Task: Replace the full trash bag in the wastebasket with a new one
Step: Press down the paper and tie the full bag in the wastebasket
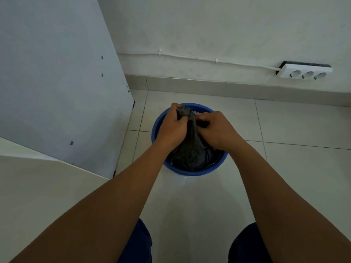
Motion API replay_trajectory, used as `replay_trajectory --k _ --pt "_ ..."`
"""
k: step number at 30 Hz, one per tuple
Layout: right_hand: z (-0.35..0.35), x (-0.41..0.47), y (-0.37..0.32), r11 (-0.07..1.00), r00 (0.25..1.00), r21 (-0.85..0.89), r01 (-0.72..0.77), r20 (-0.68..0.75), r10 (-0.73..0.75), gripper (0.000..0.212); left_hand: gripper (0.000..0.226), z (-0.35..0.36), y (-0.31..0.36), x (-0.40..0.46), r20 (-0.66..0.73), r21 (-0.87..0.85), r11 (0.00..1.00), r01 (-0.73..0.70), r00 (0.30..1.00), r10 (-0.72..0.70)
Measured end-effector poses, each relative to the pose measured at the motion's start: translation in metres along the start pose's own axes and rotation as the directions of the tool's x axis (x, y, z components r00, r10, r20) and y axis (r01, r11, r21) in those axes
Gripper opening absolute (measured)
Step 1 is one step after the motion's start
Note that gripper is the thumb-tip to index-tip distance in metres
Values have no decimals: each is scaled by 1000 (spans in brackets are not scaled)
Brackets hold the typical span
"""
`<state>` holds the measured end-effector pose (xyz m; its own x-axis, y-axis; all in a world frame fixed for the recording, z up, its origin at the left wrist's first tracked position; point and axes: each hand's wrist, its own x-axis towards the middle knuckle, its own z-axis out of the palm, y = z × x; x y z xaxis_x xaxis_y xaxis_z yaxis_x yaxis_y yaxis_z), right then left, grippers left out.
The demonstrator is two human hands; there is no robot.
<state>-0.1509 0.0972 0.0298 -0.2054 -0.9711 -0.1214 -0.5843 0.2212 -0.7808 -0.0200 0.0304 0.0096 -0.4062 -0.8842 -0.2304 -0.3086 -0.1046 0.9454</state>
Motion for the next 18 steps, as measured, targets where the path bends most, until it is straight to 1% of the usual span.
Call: replay_trajectory --k 2,4,5,7,9,10,11,13,15,16,17,18 --pt "-7 -5 0 978 996 191 -82 37 77 31 17 0 3 0 -85 -5 1000 27 996 -28" --pt "-10 -7 2 919 989 368 -142 8 150 28 17 0 4 -1 -123 -68 997 48 991 -56" --pt "-10 -7 4 905 984 403 -139 -44 170 24 15 0 4 -1 -126 -120 991 60 989 -75" --pt "-9 -4 6 907 967 400 -131 -150 205 19 19 1 5 -4 -107 -213 973 86 988 -111" --pt "-7 -1 8 912 947 386 -141 -214 238 14 26 3 4 -5 -19 -264 959 101 994 -110" --pt "-6 0 8 911 941 388 -138 -236 243 12 25 5 4 -6 29 -229 970 86 996 -82" --pt "-6 0 8 912 936 389 -127 -258 241 10 26 6 5 -7 74 -145 989 43 997 -33" --pt "-11 0 6 917 933 382 -113 -276 230 8 44 5 0 -8 146 56 993 -101 985 92" --pt "-16 -1 3 915 950 389 -112 -228 213 10 57 3 -7 -7 215 136 960 -245 953 213" --pt "-18 -2 1 912 961 393 -117 -188 204 11 56 3 -10 -6 248 158 942 -298 935 254" --pt "-19 -2 0 917 968 381 -116 -161 190 12 49 4 -11 -5 256 184 926 -328 926 277" --pt "-21 -1 0 930 972 352 -107 -158 172 13 37 6 -11 -3 230 220 916 -335 931 285"
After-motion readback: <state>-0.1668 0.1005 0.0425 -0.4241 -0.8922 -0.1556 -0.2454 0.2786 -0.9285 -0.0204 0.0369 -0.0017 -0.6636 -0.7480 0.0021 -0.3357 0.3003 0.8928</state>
